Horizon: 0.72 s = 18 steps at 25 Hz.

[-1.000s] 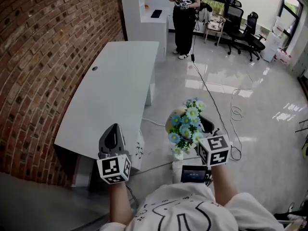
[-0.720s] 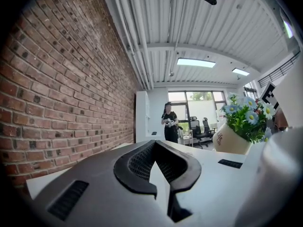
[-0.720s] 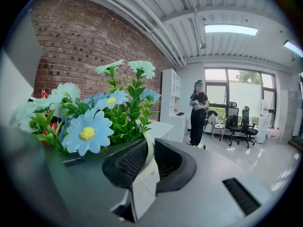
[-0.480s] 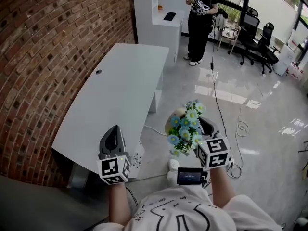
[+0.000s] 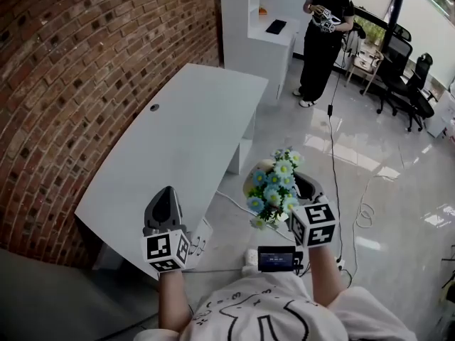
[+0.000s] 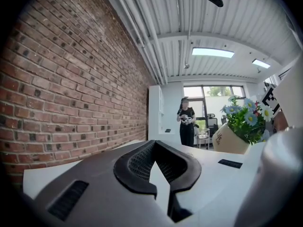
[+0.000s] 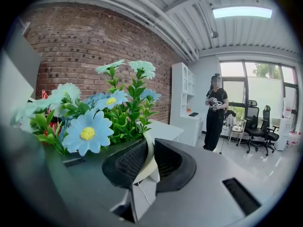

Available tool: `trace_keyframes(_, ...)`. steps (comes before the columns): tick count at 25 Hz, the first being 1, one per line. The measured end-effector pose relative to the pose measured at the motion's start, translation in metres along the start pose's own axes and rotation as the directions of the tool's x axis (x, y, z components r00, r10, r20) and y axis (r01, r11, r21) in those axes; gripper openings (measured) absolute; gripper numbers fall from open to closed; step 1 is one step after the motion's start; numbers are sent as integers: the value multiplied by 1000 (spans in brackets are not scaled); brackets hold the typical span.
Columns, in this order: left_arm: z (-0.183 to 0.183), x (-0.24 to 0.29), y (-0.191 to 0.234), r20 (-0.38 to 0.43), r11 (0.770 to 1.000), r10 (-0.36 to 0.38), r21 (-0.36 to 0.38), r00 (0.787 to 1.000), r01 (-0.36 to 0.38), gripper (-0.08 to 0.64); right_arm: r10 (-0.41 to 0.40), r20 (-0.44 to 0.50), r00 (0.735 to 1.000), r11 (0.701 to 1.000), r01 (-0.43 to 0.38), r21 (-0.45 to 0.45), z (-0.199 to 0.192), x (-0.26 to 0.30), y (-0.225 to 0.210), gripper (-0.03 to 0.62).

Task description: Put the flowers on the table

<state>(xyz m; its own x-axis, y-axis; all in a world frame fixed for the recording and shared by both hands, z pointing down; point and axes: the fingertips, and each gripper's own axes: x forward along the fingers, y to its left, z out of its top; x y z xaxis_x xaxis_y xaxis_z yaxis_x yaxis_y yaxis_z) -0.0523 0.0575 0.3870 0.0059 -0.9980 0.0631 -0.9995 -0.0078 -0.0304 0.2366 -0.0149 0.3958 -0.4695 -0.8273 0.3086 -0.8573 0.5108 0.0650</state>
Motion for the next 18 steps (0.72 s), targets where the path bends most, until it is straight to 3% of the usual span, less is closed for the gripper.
trace_keyframes(9,2,47,-13,-3,994,113,8,994,-113,11,103,13,995,994,-103,-34,20,64,-42,50)
trace_keyframes(18,-3,62,-9,-16,981,195,0,981,-195,11,201,1,979,979,-201,-43,26,107,-43,51)
